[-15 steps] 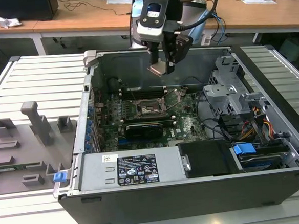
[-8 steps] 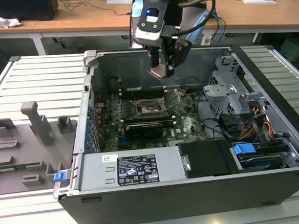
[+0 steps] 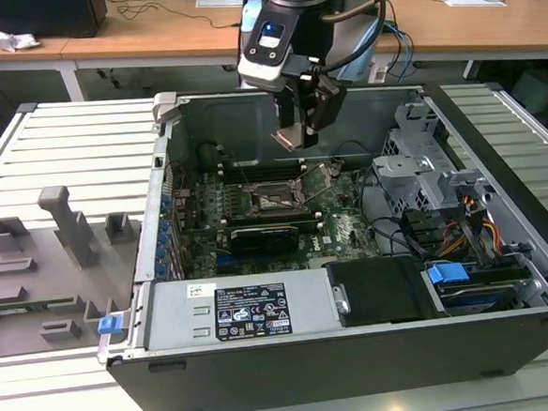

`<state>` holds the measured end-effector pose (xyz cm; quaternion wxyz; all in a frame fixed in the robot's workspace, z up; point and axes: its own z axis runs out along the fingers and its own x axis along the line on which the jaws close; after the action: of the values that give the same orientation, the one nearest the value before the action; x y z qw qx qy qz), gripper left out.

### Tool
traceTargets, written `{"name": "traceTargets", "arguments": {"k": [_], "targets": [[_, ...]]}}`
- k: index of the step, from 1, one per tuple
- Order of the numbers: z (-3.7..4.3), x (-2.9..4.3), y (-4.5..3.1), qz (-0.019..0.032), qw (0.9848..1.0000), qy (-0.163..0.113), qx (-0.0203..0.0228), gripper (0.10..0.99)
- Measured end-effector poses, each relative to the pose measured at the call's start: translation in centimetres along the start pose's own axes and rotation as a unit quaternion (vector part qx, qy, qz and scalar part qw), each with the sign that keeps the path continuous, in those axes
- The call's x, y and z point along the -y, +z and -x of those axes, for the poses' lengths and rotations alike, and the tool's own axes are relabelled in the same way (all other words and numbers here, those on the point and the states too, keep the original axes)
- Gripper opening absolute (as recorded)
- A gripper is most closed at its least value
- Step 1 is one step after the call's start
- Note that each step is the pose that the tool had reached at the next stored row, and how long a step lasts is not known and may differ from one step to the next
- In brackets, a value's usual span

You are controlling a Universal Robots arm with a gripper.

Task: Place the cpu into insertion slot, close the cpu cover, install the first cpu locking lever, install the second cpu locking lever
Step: 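Place the cpu into insertion slot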

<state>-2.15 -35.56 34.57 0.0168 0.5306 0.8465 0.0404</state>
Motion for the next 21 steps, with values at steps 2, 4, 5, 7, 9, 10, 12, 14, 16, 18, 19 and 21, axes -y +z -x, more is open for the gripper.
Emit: {"name": "traceTargets", "arguments": {"k": [2, 4, 5, 7, 9, 10, 12, 14, 16, 18, 19, 21], "targets": [[-0.01, 0.04, 0.11, 0.0001, 0.9999, 0.01, 0.0009, 0.529], [-0.04, 0.11, 0.22, 0.0001, 0.9999, 0.014, 0.0012, 0.529], [-0.06, 0.15, 0.27, 0.0001, 0.9999, 0.015, 0.0013, 0.529], [-0.1, 0.26, 0.39, 0.0002, 0.9999, 0.016, 0.0014, 0.529], [-0.13, 0.33, 0.49, 0.0002, 0.9999, 0.016, 0.0014, 0.529], [-0.15, 0.37, 0.58, 0.0002, 0.9999, 0.017, 0.0015, 0.529], [-0.15, 0.4, 0.71, 0.0001, 0.9998, 0.019, 0.0017, 0.529], [-0.16, 0.42, 0.82, 0.0001, 0.9997, 0.023, 0.0023, 0.529], [-0.16, 0.43, 0.94, 0.0002, 0.9995, 0.032, 0.0032, 0.529], [-0.16, 0.44, 1.08, 0.0003, 0.9991, 0.042, 0.0041, 0.529], [-0.16, 0.44, 1.14, 0.0004, 0.9989, 0.047, 0.0046, 0.529], [-0.16, 0.45, 1.26, 0.0004, 0.9985, 0.055, 0.0055, 0.529]]}}
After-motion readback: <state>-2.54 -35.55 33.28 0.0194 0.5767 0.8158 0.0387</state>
